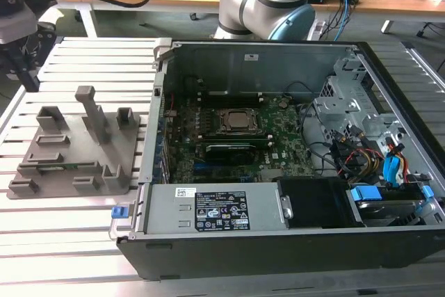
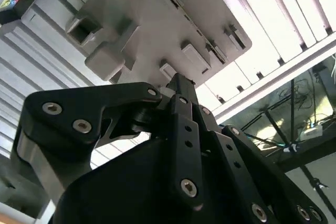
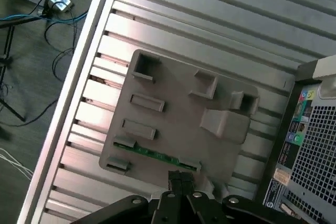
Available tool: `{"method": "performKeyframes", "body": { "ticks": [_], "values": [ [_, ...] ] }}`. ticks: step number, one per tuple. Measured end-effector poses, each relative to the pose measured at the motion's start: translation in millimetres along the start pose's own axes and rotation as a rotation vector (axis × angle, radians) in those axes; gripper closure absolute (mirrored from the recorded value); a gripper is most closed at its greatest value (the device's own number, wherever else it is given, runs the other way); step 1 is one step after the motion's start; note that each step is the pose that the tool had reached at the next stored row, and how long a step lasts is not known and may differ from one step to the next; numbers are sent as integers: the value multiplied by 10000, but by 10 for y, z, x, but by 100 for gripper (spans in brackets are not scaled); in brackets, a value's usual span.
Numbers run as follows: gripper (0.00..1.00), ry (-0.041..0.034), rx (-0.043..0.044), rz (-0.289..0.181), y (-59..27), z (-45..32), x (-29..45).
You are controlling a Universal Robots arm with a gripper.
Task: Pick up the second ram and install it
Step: 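Pick up the second ram and move it above second insertion slot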
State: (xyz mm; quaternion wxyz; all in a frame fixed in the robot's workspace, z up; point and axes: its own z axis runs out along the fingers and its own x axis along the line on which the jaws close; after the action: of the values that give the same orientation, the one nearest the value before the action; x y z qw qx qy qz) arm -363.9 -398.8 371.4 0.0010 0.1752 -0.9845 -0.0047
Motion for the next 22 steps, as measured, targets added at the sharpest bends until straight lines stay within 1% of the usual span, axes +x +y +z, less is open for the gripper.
{"method": "performKeyframes", "body": {
  "ticks": [2,3,6,8,11,12,14,17,19,21,22],
  "values": [
    [89,11,1,-1240,0,0,0],
    [89,13,1,-1448,0,0,0],
    [89,23,1,-2460,0,0,0],
    [89,26,1,-2795,0,0,0],
    [89,36,2,-3821,0,0,0],
    [89,38,2,-4049,0,0,0],
    [89,45,2,-4680,0,0,0],
    [89,49,2,-5169,0,0,0],
    [89,52,2,-5414,0,0,0],
    [89,56,2,-5877,0,0,0],
    [89,57,2,-5989,0,0,0]
  ]
}}
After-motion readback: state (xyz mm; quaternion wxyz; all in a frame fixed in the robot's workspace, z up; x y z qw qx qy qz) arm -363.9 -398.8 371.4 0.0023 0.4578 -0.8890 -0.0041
